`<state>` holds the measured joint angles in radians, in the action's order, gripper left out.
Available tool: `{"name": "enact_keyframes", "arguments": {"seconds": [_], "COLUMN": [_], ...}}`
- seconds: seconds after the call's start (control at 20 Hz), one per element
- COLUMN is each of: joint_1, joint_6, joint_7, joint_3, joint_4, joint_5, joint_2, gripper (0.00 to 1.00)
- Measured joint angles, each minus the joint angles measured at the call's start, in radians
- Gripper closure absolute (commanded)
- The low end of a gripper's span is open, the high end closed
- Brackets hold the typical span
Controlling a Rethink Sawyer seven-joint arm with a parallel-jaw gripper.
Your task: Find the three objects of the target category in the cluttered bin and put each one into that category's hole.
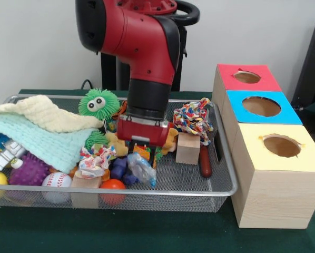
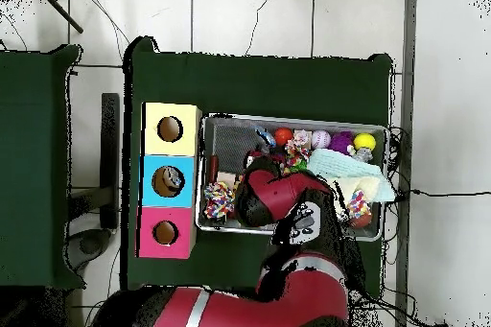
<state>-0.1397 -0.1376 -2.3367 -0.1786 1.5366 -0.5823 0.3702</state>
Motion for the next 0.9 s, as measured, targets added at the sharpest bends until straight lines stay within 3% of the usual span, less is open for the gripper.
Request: {"name": "enact_keyframes", "arguments": {"seconds": [0.6, 0.9], "joint_1": [-0.033, -0.104], "joint_6": [0.001, 0.049], "joint_7": [0.0, 0.0], "joint_3": [0.014, 0.094], "joint_4": [0.056, 0.057], "joint_5": [-0.006, -0.078], "joint_2": [0.098, 0.14], "gripper": [1.0, 1.0]}}
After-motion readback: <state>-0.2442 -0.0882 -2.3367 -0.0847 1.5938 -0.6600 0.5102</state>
